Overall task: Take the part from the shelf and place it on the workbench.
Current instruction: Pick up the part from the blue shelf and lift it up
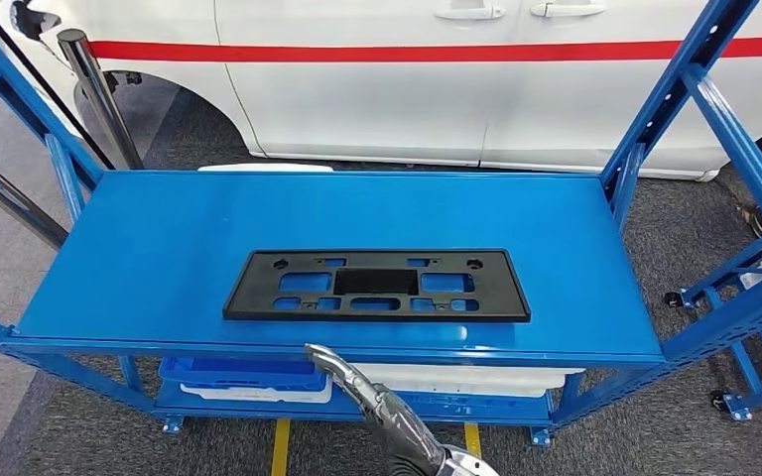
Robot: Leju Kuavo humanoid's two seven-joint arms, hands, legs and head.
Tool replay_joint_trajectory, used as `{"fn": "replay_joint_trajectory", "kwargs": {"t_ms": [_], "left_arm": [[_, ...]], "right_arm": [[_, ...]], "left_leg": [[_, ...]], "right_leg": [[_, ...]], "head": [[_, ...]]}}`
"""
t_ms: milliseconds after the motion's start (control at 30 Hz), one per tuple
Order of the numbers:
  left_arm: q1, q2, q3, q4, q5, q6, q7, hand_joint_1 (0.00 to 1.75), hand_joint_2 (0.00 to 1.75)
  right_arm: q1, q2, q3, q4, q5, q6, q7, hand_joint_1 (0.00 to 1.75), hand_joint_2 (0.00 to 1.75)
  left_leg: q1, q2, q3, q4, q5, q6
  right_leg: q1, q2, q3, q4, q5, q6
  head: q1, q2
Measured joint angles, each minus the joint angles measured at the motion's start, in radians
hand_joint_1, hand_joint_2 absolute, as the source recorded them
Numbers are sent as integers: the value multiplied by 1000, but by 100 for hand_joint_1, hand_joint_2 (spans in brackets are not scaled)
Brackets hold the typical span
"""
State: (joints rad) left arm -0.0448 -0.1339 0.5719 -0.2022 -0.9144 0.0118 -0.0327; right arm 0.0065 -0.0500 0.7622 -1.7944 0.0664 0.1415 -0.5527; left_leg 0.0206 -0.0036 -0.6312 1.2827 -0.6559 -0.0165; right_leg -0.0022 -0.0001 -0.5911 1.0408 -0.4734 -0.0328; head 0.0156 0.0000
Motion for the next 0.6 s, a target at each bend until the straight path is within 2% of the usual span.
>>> {"fn": "replay_joint_trajectory", "kwargs": {"t_ms": [33,67,100,133,167,200,233,333,400,467,500,533,567,600], "left_arm": [[1,0,1,0,0,0,0,0,0],[3,1,1,0,0,0,0,0,0],[3,1,2,0,0,0,0,0,0],[3,3,3,0,1,-1,0,0,0],[2,4,4,0,3,-2,0,0,0],[2,5,5,0,5,-2,0,0,0],[1,6,7,0,7,-3,0,0,0],[3,5,14,0,8,-4,-1,0,0],[2,5,20,0,7,-6,-3,0,0],[1,6,25,0,6,-7,-4,0,0],[1,6,26,0,6,-8,-4,0,0],[1,6,26,0,6,-9,-4,0,0],[1,6,26,0,6,-10,-4,0,0],[1,6,27,0,6,-11,-4,0,0]], "right_arm": [[0,0,0,0,-1,0,3,0,175],[0,0,0,0,-2,0,5,0,175],[0,0,0,0,-2,0,6,0,175],[0,0,0,0,-2,0,8,0,175],[0,0,0,1,0,-2,12,0,175],[0,0,0,2,4,-7,21,0,175],[0,0,0,4,13,-16,33,0,175],[0,1,-2,14,66,-80,86,0,175],[-6,1,-6,27,99,-125,115,0,175],[-11,1,-9,42,114,-146,129,0,175],[-11,1,-9,48,118,-149,133,0,175],[-12,1,-10,54,120,-150,135,0,175],[-12,1,-10,59,122,-151,136,0,175],[-13,1,-10,62,123,-151,136,0,175]], "left_leg": [[0,0,-12,1,16,2],[-1,0,-6,-36,53,5],[-2,0,13,-98,101,11],[-5,0,31,-158,135,16],[-8,0,46,-206,153,20],[-12,0,52,-231,163,25],[-15,-1,53,-238,161,28],[-9,1,61,-255,181,42],[-4,3,65,-264,188,51],[-4,3,64,-265,187,56],[-5,3,65,-265,187,56],[-4,3,66,-265,186,55],[-4,2,68,-265,184,54],[-4,1,72,-264,182,52]], "right_leg": [[2,2,4,0,-3,-2],[4,4,10,1,-6,-2],[6,6,16,1,-10,-1],[8,6,22,1,-14,1],[9,6,24,2,-17,4],[9,5,24,3,-19,8],[9,5,24,3,-20,13],[9,5,23,11,-32,29],[7,5,-9,82,-78,40],[0,5,-70,208,-135,49],[-4,4,-94,253,-146,53],[-8,4,-102,264,-137,56],[-11,3,-90,236,-109,58],[-15,3,-61,173,-69,59]], "head": [[0,0],[0,0],[0,0],[0,0],[0,0],[0,0],[-1,0],[-1,0],[-1,0],[-1,0],[-1,0],[-1,0],[-1,0],[-1,0]]}}
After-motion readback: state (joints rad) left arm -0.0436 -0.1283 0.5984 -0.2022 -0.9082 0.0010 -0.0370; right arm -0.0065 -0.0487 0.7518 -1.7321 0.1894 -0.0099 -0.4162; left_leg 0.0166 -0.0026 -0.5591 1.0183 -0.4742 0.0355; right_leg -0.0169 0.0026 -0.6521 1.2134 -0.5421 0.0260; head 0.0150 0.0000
